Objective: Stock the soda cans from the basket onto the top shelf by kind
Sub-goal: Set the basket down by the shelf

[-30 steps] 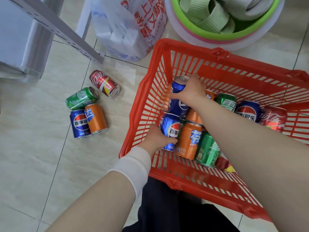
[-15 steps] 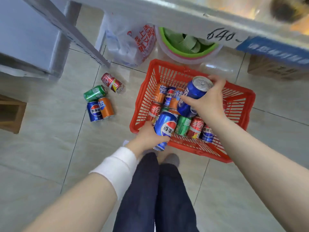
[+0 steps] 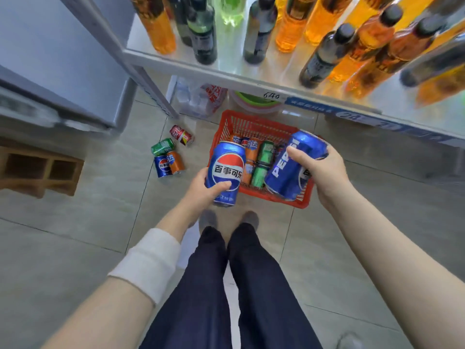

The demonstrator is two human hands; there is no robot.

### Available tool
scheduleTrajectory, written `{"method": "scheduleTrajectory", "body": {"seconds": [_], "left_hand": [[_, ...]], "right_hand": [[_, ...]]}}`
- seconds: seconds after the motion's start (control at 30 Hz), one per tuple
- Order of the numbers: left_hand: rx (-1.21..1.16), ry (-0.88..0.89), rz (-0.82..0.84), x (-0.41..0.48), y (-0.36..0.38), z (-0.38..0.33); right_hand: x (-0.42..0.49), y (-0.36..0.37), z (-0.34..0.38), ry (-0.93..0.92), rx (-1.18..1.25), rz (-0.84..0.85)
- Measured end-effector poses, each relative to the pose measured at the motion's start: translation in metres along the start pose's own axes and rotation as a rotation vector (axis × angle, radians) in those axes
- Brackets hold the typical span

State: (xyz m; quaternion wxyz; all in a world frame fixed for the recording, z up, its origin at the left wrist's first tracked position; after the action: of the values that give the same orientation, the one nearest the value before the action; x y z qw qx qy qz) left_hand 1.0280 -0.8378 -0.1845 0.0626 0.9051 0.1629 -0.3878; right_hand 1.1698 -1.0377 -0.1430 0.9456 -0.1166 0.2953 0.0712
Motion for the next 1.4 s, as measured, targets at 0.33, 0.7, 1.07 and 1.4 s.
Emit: {"method": "scheduleTrajectory", "body": {"seconds": [0.33, 0.7, 1.07, 1.4], "left_hand": [[-0.161, 0.253, 0.12, -0.092, -0.027, -0.107], [-0.083, 0.512, 0.12, -0.158, -0.075, -0.197], [-0.069, 0.721, 0.137, -0.188, -0.08, -0.306], [-0.052, 0.927, 0.064, -0.187, -0.081, -0.427]], "right_hand": [[-0.113, 0.046, 0.1, -0.031, 0.234, 0.229], [-0.181, 0.085, 0.194, -0.157, 0.295, 0.281], [-0.21, 0.091, 0.316, -0.418, 0.206, 0.389], [-0.189, 0.076, 0.432, -0.589, 0.183, 0.343]]}}
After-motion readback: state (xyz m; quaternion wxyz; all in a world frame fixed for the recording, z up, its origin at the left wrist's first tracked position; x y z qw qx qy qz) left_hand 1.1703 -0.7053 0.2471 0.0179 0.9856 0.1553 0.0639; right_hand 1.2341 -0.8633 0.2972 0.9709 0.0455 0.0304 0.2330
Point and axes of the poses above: each hand's wrist, its own x-axis towards the middle knuckle, its own y-axis out of the palm, z = x × y, the point moved 10 cm from there along x, towards the middle knuckle, and after that the axes turned 2 degrees about -z, right-handed, at the moved point
